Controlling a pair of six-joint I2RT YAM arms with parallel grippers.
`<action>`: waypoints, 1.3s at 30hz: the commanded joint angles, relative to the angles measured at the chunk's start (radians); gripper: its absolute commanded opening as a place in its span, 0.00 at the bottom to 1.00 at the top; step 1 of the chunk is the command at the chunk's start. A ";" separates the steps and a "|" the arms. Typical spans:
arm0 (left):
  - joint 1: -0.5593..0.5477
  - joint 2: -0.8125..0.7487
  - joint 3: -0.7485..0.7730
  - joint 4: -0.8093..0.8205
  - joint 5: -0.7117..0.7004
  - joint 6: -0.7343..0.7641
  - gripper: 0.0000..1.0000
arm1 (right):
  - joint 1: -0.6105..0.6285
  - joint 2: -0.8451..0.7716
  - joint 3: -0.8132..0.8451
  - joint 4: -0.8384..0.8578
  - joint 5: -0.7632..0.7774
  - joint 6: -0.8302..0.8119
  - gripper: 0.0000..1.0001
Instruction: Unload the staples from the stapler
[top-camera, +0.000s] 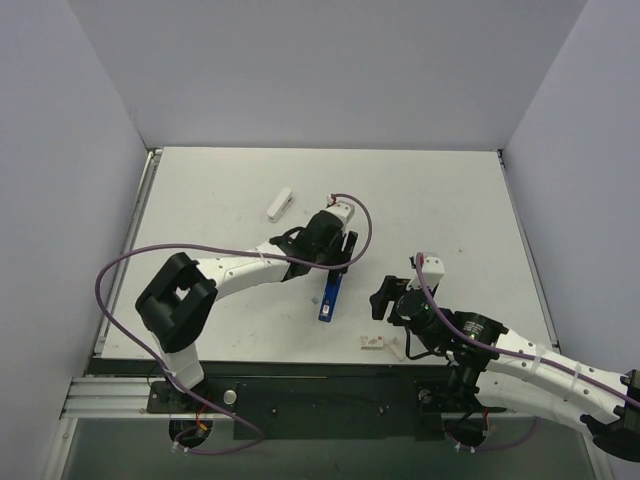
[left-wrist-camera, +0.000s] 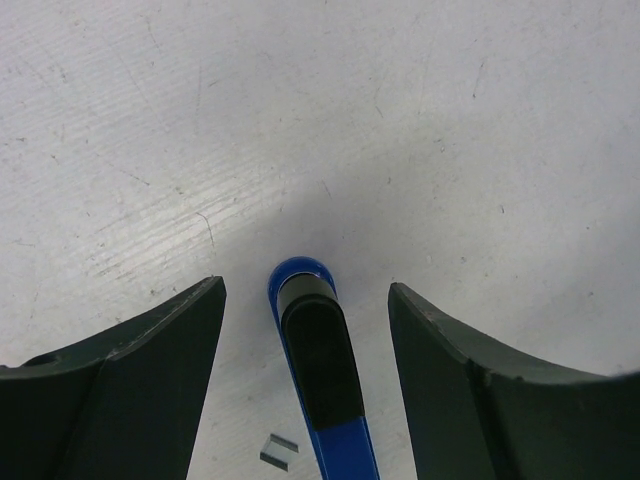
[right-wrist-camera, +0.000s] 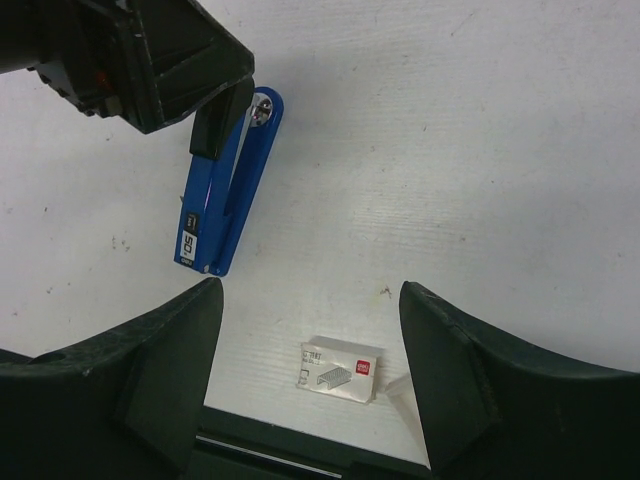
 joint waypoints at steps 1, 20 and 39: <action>-0.008 0.050 0.086 -0.050 -0.020 0.037 0.77 | -0.003 -0.015 -0.009 -0.022 0.004 -0.022 0.66; -0.045 0.097 0.120 -0.127 -0.108 0.037 0.75 | -0.004 0.037 -0.023 0.017 -0.013 -0.018 0.67; -0.080 0.142 0.183 -0.180 -0.138 0.034 0.43 | -0.004 0.042 -0.035 0.032 -0.032 -0.015 0.66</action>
